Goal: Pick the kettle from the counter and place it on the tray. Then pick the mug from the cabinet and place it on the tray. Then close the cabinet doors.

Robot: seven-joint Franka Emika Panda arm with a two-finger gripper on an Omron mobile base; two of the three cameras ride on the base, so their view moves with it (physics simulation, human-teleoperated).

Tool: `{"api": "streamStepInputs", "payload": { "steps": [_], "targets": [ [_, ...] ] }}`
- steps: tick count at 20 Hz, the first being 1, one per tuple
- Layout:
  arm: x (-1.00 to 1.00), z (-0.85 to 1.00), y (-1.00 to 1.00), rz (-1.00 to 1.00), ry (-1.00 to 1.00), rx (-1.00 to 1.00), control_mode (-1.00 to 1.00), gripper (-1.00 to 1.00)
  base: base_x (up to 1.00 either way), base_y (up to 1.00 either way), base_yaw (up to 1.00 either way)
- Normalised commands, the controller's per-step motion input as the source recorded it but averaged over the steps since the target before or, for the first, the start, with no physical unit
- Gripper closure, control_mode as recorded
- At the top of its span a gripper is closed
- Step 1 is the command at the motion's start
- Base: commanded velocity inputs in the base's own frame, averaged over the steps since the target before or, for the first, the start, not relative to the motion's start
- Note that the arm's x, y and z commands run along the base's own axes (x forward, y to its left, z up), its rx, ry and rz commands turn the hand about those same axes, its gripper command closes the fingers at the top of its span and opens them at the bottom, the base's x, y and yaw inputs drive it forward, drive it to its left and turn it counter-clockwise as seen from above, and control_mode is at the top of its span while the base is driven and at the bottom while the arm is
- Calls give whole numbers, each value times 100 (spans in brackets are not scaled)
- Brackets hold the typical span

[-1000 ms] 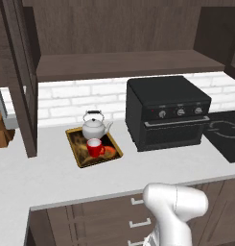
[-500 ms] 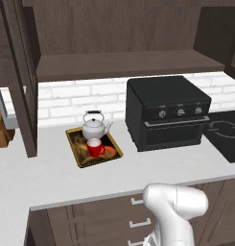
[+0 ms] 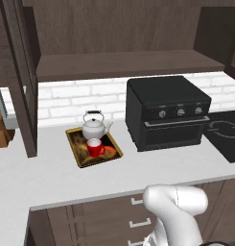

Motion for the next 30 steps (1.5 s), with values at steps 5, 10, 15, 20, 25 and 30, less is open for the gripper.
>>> {"api": "streamStepInputs", "payload": {
  "steps": [5,10,15,20,25,30],
  "targets": [
    [10,-11,-48,0,0,4,-100,100,0,0,0],
    [16,-1,-45,0,1,10,-100,100,0,0,0],
    [5,27,-52,0,-1,18,-100,100,0,0,0],
    [45,27,-18,0,-7,9,-100,100,0,0,0],
    [49,31,-22,1,-13,2,-100,100,0,0,0],
    [23,25,-52,6,-14,2,-100,100,0,0,0]
  ]
}}
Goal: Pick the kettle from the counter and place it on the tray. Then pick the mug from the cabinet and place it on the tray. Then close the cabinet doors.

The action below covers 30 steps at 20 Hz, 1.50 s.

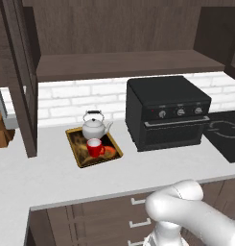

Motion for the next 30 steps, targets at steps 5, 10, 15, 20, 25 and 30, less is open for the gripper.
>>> {"api": "streamStepInputs", "payload": {
  "steps": [5,10,15,20,25,30],
  "targets": [
    [16,3,-26,8,-13,1,-100,100,0,0,0],
    [28,18,0,1,-4,0,-100,100,0,0,0],
    [22,24,3,0,-6,1,-100,100,0,0,0],
    [30,18,22,1,-6,0,-100,100,0,0,0],
    [21,29,36,10,-16,0,-100,100,0,0,0],
    [1,50,30,15,-25,0,-100,100,0,0,0]
  ]
}}
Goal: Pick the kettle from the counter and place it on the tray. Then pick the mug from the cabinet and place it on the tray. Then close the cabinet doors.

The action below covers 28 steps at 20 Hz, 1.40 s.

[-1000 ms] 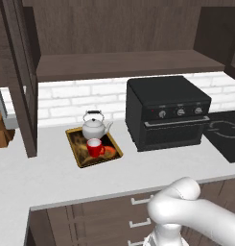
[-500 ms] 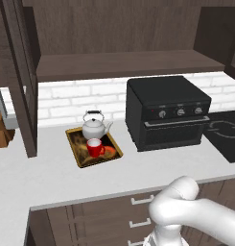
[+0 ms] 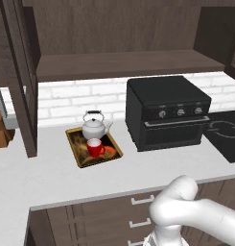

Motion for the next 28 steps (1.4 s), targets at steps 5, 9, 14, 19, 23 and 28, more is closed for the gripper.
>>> {"api": "streamStepInputs", "payload": {
  "steps": [5,9,14,19,23,28],
  "targets": [
    [0,31,68,19,-19,0,-100,100,0,0,0],
    [-1,27,88,25,-18,-2,-100,100,0,0,0],
    [-2,47,80,28,-24,-1,-100,100,0,0,0],
    [0,49,65,29,-24,0,-100,100,0,0,0],
    [0,36,32,22,-7,0,-100,100,0,0,0],
    [-3,61,17,8,-2,0,-100,100,0,0,0]
  ]
}}
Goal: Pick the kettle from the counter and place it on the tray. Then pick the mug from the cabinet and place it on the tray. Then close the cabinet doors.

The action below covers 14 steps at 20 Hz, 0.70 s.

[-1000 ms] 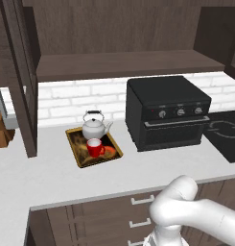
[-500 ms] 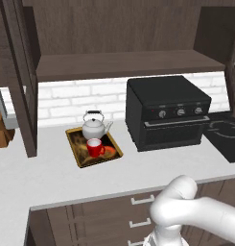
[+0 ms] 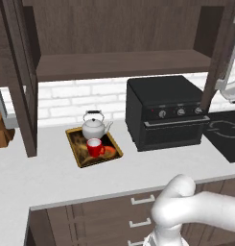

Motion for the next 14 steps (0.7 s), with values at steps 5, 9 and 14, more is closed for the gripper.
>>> {"api": "streamStepInputs", "payload": {
  "steps": [5,9,14],
  "targets": [
    [-17,68,23,-11,5,-4,-100,100,0,0,0],
    [-10,47,60,-15,1,-9,-100,100,0,0,0],
    [-5,35,91,-39,7,-12,-100,100,0,0,0]
  ]
}}
